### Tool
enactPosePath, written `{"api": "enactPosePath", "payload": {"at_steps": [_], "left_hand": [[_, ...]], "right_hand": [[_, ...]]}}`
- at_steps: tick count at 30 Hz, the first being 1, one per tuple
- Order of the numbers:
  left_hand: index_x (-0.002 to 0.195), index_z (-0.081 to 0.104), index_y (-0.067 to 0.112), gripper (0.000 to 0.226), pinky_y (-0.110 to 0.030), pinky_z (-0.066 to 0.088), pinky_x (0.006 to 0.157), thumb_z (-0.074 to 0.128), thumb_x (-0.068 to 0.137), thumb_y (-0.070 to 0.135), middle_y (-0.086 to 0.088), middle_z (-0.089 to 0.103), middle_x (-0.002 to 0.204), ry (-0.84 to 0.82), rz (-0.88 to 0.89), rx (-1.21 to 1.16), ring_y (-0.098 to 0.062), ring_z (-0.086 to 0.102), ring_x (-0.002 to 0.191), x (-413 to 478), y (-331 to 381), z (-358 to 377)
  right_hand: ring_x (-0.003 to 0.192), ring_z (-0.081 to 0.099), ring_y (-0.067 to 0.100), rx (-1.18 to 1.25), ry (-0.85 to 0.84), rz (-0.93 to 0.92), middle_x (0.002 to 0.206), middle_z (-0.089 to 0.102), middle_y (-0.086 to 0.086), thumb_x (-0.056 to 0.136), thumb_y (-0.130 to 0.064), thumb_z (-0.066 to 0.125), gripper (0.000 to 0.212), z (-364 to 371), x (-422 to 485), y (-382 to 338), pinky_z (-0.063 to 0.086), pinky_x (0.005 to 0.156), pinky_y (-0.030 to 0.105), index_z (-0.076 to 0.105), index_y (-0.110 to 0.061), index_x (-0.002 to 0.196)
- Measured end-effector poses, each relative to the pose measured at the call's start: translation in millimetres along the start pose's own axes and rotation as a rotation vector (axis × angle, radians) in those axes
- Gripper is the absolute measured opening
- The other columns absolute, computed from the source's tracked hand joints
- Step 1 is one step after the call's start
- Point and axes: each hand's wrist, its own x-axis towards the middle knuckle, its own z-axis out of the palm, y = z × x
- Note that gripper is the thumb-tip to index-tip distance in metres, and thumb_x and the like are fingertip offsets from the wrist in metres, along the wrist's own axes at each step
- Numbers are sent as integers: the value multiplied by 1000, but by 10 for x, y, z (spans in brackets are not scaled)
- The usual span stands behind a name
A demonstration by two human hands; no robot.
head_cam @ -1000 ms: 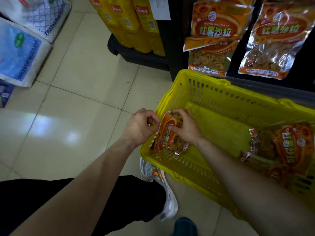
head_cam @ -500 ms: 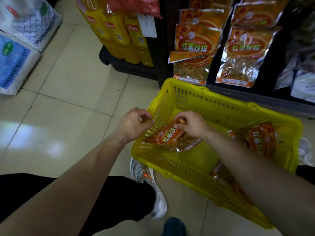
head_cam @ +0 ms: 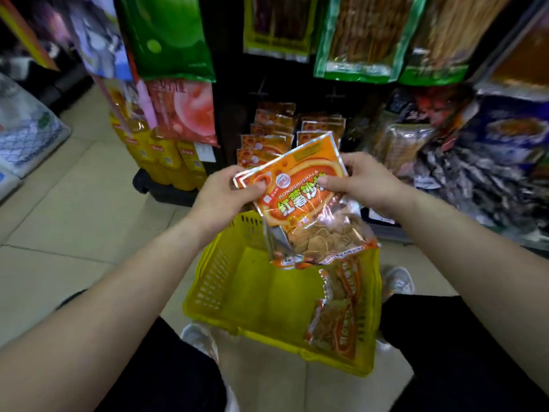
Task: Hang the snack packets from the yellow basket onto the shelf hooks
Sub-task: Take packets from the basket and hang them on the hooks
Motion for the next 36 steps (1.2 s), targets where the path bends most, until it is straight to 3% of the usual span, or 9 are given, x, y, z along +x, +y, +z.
{"api": "enactPosePath", "payload": {"at_steps": [3,6,9,12,16,20,25,31,36], "left_hand": [[118,60,10,30,-43,58,86,70,90,14,-12,77,99,-6,-45,-280,-27,74,94,-75,144,220],[113,66,9,19,-32,59,82,61,95,8,-8,77,100,-97,-52,-332,-21,74,93,-117,116,392],[107,69,12,14,-29,59,74,61,96,13,-4,78,94,-20,-51,-312,-16,73,87,-39,126,515],[108,72,11,17,-27,57,63,63,96,19,-3,77,91,61,-25,-279,-14,73,80,91,145,568],[110,71,9,19,-29,57,60,64,96,20,-7,77,94,173,-54,-280,-18,74,80,250,88,473],[106,72,15,15,-30,56,61,65,96,23,-9,77,97,199,-82,-312,-25,74,86,349,63,376],[112,70,13,19,-37,62,72,62,98,23,-7,78,100,163,-78,-321,-22,75,89,372,60,438],[112,69,15,23,-31,58,67,52,103,26,-2,77,96,127,-81,-328,-16,74,84,363,55,568],[106,68,12,34,-27,58,71,43,106,35,-2,76,91,196,-95,-290,-14,73,83,364,67,648]], "right_hand": [[77,73,16,154,173,5,87,77,4,90,-10,71,6,-66,-220,28,57,65,28,72,-10,97],[80,74,17,259,288,28,88,78,4,90,-15,72,5,-87,-299,112,58,73,32,72,-14,95],[74,73,11,210,379,0,82,77,-1,90,-15,72,4,-155,-236,159,56,65,23,73,-18,88],[78,74,13,149,455,11,84,77,-2,93,-16,69,9,-217,-137,255,60,70,27,72,-20,86],[57,68,5,106,587,-12,78,71,2,95,-11,65,5,-463,-22,346,55,52,22,69,-7,95],[68,71,7,108,570,-19,90,72,7,96,-13,65,6,-729,31,412,58,59,25,68,-9,99],[63,71,12,130,422,11,79,73,3,95,-11,65,10,-529,86,399,58,53,28,68,-15,87],[82,75,17,91,406,30,88,77,-1,92,-19,72,3,-127,206,485,61,75,42,73,-22,93],[82,73,15,56,526,35,87,75,-7,90,-23,74,9,-27,251,458,61,78,44,69,-29,84]]}}
